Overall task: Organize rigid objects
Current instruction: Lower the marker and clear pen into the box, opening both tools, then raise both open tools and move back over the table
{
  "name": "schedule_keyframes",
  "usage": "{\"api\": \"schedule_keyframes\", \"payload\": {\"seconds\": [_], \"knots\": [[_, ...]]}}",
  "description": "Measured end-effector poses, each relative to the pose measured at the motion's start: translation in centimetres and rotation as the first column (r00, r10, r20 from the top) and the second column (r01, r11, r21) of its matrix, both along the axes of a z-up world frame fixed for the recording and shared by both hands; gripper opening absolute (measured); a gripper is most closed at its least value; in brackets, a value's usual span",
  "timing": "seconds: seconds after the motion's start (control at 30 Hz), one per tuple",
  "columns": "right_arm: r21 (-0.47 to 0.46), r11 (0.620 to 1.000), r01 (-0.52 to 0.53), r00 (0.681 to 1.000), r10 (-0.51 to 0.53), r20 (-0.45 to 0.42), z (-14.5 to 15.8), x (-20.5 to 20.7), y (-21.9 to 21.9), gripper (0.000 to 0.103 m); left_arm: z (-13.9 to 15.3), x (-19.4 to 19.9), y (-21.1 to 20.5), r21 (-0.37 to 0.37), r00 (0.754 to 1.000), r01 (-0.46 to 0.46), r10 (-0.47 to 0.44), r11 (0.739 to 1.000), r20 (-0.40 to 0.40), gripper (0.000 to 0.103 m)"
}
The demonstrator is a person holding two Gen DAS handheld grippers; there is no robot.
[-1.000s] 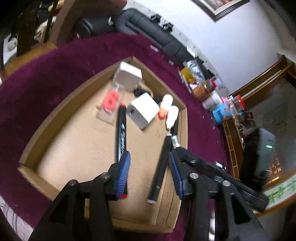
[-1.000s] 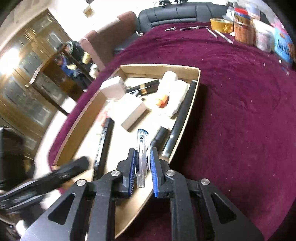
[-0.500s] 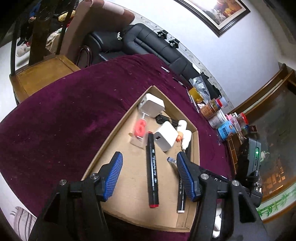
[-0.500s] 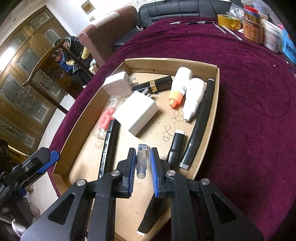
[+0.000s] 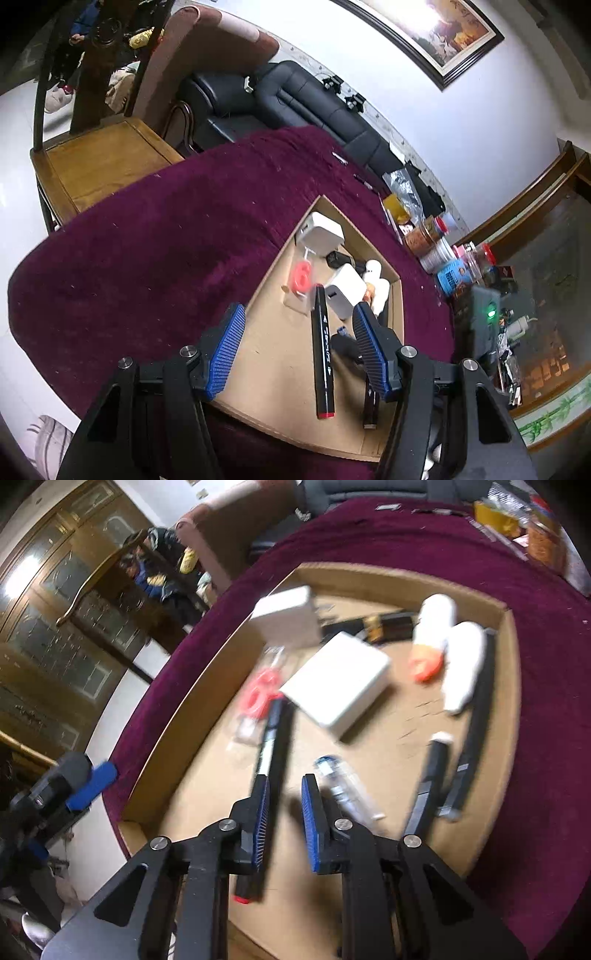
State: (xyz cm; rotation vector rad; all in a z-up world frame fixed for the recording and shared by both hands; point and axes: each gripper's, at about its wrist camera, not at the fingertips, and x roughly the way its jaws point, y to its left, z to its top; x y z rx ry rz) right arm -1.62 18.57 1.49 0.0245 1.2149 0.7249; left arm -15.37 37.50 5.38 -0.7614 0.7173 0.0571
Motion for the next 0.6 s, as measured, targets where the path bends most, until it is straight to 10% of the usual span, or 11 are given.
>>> {"api": "schedule_keyframes", "payload": {"seconds": [0.33, 0.6], "knots": [[-0.007, 0.999, 0.036, 0.994, -0.035, 0.104, 2.6, 2.8, 1.1, 0.021, -0.2, -0.3, 0.2, 0.004, 1.000, -0.001, 0.001, 1.000, 0.000, 0.055], [0.059, 0.980, 0.189, 0.963, -0.197, 0.185, 3.2, -2.7, -9.9, 0.024, 1.0, 0.3, -3.3, 0.048, 0.997, 0.080, -0.080, 0.996, 0.009, 0.061]]}}
